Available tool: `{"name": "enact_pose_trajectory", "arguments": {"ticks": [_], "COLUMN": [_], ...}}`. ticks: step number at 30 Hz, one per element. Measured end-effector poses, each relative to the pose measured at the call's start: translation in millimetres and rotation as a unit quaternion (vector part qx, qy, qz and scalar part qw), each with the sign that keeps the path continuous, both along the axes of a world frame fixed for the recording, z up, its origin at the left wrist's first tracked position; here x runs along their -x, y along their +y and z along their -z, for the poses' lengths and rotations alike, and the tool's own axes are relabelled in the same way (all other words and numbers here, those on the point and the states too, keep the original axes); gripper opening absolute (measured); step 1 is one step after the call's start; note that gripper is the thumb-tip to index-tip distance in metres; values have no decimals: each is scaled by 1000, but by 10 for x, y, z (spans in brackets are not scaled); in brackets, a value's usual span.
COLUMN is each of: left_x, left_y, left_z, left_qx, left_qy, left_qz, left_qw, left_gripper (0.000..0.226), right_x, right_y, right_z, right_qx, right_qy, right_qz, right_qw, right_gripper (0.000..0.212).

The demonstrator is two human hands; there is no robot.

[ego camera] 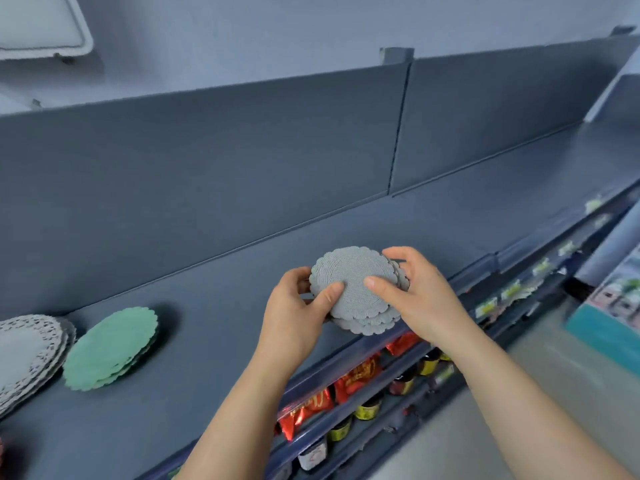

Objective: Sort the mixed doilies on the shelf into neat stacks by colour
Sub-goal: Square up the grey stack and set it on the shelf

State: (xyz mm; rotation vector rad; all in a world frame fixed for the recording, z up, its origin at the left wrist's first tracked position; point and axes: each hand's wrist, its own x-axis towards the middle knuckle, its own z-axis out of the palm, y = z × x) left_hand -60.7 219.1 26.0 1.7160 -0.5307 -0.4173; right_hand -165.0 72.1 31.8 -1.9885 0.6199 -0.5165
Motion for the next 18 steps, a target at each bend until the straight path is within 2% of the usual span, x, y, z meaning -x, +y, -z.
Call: {"name": "enact_pose_trajectory", "arguments": {"ticks": [3,9,15,18], "left_x": [208,805,1380,1586], "left_y": [-655,-2024,-3284,-3840], "left_z": [-3,-23,31,63], "left_qx": [4,25,38,31], "left_qy": [6,35,61,71], "left_qz": [58,153,214,234], "left_qw": [998,987,974,969], "left_gripper": [48,43,38,37], "right_x": [371,1154,1819,2047], "right_y": [-523,-1644,-2741,-3231], "right_z": [-2,9,46,58], "right_qx": [-2,-35,-42,-40], "right_qy": [-9,-36,-49,-41], "right_qz": [66,155,209,234], "right_qw": [998,987,976,970], "right_gripper": [61,33,29,34]}}
